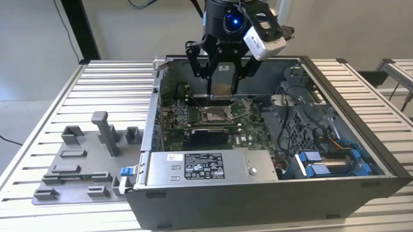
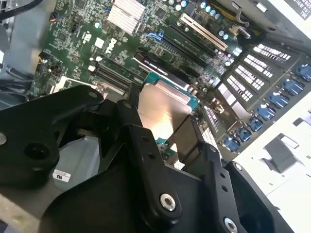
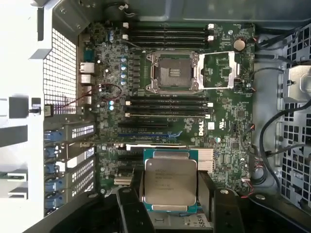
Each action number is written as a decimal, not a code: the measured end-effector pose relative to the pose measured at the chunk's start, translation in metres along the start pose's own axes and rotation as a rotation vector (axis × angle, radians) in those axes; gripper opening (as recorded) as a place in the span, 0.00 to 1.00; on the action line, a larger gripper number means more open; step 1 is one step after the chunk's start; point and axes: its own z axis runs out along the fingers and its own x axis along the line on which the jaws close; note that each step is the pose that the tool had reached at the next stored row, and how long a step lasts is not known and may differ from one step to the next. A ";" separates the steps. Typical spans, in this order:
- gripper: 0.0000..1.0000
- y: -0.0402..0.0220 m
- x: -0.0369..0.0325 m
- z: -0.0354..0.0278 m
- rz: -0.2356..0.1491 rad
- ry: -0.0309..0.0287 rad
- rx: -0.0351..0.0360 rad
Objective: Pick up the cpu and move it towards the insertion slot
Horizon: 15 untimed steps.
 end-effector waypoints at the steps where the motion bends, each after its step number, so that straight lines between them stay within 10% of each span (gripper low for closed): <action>1: 0.00 0.0004 0.0000 0.0000 0.000 0.0000 0.0000; 15: 0.00 0.0122 0.0002 0.0005 0.000 0.0000 0.0000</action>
